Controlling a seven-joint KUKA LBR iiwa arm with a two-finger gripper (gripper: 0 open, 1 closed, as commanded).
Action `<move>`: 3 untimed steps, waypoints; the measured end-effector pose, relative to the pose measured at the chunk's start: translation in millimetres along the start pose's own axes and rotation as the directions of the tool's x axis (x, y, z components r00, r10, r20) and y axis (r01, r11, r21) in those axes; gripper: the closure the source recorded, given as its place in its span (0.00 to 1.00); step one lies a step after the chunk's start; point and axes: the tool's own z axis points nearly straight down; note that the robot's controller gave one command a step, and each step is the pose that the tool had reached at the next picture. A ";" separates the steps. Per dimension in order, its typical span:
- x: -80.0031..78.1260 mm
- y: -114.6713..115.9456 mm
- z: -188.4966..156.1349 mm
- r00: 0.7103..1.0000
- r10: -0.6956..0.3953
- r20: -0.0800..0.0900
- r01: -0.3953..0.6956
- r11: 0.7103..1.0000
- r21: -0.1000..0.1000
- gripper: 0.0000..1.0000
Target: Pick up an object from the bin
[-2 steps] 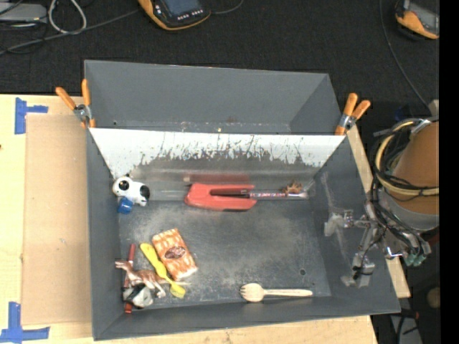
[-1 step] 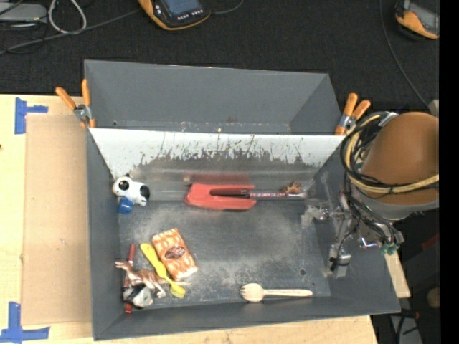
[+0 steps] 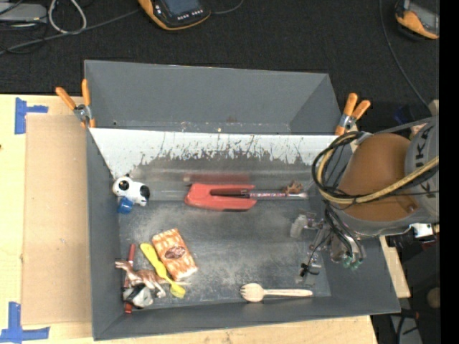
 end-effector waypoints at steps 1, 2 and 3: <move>26.0 58.3 9.2 0.896 -0.444 0.002 0.444 0.896 -0.002 0.00; 19.2 32.2 33.8 0.994 -0.108 -0.002 0.108 0.994 0.001 0.00; 26.7 -14.7 -24.6 0.758 -0.653 0.004 0.653 0.758 0.000 0.00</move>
Offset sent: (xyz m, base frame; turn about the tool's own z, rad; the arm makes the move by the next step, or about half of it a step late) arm -0.0124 0.0346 -0.0325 -0.1051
